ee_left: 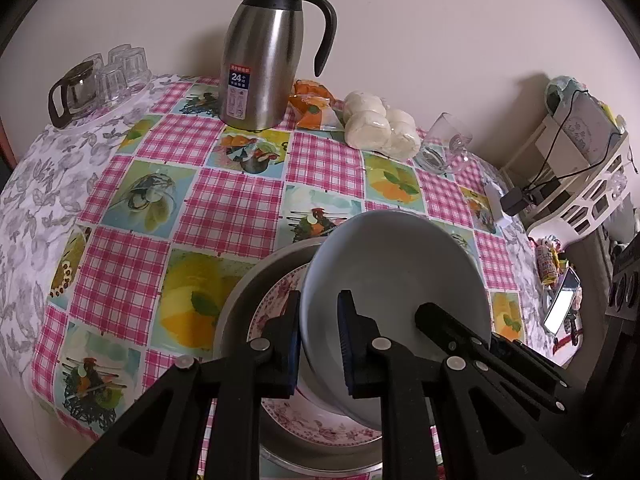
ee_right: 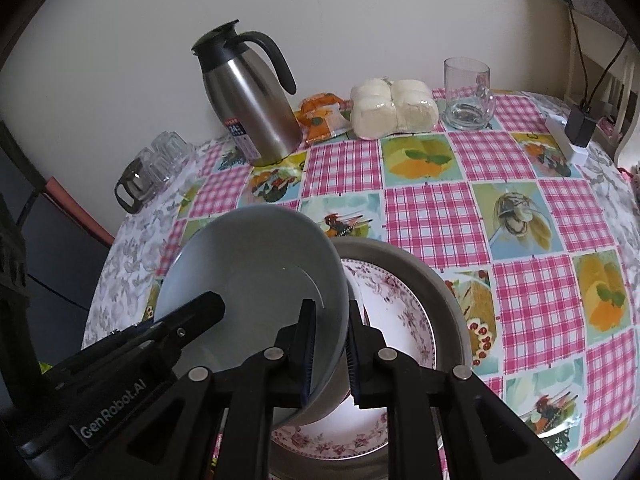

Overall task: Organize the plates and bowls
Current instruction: 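Lower the plain white bowl onto the stacked bowls and open both tools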

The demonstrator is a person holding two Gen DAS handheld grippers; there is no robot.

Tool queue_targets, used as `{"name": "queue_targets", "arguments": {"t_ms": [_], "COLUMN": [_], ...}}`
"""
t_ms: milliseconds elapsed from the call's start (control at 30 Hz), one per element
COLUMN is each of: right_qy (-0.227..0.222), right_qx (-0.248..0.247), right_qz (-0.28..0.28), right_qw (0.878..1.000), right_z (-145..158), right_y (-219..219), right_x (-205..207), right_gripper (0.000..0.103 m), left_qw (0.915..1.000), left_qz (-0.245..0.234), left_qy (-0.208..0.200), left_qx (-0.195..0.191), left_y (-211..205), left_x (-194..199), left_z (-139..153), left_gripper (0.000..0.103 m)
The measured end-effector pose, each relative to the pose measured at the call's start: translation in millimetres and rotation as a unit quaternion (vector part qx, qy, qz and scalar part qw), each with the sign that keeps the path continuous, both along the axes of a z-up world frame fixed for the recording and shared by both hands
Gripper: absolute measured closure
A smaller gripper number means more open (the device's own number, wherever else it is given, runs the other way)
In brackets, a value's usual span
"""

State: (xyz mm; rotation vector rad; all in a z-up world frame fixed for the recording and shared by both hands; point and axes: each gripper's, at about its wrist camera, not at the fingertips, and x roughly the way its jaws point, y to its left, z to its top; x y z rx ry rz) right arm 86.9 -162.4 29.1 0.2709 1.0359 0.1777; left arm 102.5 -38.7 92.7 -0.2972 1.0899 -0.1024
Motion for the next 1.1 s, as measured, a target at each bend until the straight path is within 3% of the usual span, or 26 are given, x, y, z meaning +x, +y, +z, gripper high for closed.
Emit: {"name": "queue_targets", "arguments": {"t_ms": [333, 1100], "right_qy": [0.012, 0.018], "right_qx": [-0.01, 0.016], "right_qz": [0.011, 0.006], "right_qw": [1.0, 1.0], "right_z": [-2.5, 1.8], "right_y": [5.8, -0.2], "right_x": [-0.3, -2.2], "right_gripper": [0.085, 0.081], "left_qw": [0.9999, 0.9997], "left_qz": [0.009, 0.025], "left_qy": [0.0, -0.006], "left_qx": [-0.006, -0.003], "left_y": [5.2, 9.4], "left_x": [1.4, 2.6], "left_z": [-2.1, -3.3], "left_gripper": [0.087, 0.089]}}
